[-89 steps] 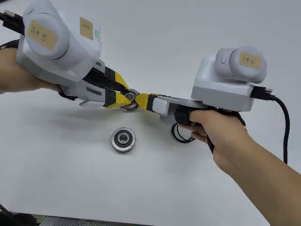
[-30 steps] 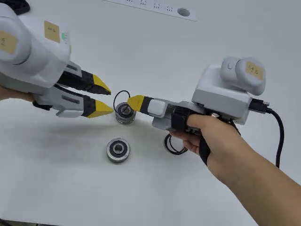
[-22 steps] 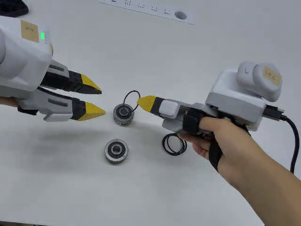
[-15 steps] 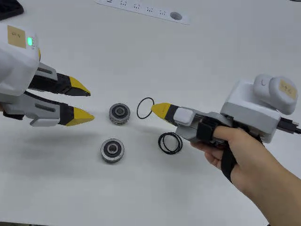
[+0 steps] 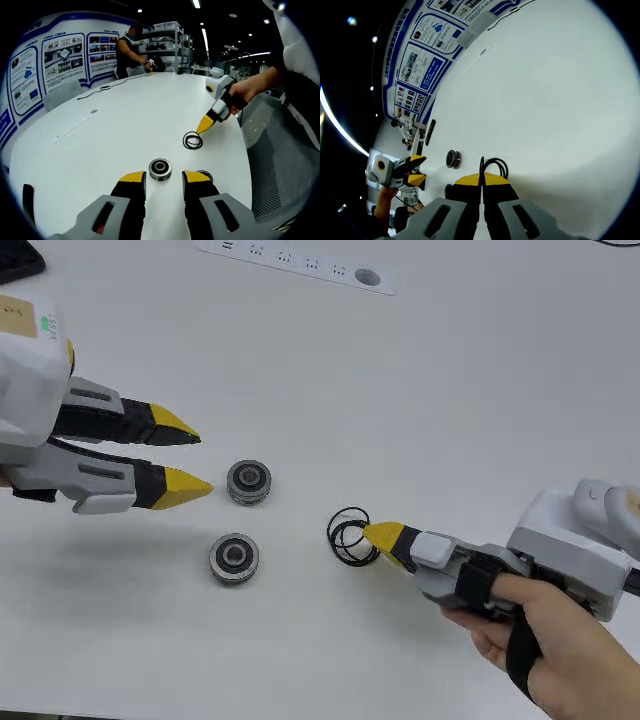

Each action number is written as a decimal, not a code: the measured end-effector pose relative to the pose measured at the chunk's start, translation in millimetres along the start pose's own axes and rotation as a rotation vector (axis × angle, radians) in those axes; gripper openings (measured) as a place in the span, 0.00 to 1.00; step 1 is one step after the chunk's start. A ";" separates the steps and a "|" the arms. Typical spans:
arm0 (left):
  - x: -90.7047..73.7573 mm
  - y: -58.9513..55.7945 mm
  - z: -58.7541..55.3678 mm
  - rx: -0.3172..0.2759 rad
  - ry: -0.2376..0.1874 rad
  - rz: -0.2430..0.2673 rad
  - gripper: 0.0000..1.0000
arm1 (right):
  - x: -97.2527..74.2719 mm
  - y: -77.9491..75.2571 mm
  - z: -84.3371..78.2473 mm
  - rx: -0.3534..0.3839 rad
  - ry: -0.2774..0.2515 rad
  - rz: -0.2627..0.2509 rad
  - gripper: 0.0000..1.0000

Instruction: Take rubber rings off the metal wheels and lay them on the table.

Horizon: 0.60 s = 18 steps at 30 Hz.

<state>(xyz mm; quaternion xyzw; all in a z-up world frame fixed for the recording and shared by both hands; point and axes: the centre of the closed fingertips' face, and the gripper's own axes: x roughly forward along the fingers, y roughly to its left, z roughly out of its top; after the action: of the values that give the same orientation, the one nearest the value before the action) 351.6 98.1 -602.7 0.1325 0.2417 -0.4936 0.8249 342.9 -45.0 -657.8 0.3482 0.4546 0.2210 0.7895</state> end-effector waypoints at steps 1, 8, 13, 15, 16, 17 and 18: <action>-0.3 -0.9 0.7 -0.004 -0.005 -0.002 0.30 | -0.5 -1.6 0.6 0.008 -0.004 -0.004 0.02; -4.6 -4.6 2.3 -0.025 -0.024 0.008 0.29 | -3.5 -10.4 3.9 0.060 -0.025 -0.047 0.02; -7.9 -6.4 1.9 -0.041 -0.035 0.012 0.29 | -3.0 -18.2 0.0 0.063 -0.002 -0.108 0.03; -8.3 -7.7 2.1 -0.042 -0.034 0.014 0.29 | -3.5 -14.6 1.0 0.037 -0.007 -0.104 0.05; -8.6 -7.8 1.9 -0.041 -0.033 0.015 0.29 | -4.1 -13.0 1.9 0.030 -0.011 -0.102 0.06; -8.8 -7.7 1.5 -0.041 -0.033 0.016 0.29 | -4.9 -11.7 3.2 0.021 -0.017 -0.102 0.07; -8.9 -8.1 1.1 -0.041 -0.032 0.017 0.29 | -7.1 -9.0 6.6 -0.009 -0.033 -0.100 0.08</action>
<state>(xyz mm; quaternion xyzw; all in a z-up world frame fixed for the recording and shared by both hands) 341.3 100.4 -596.9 0.1097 0.2376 -0.4835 0.8353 345.5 -58.0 -658.2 0.3251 0.4575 0.1774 0.8084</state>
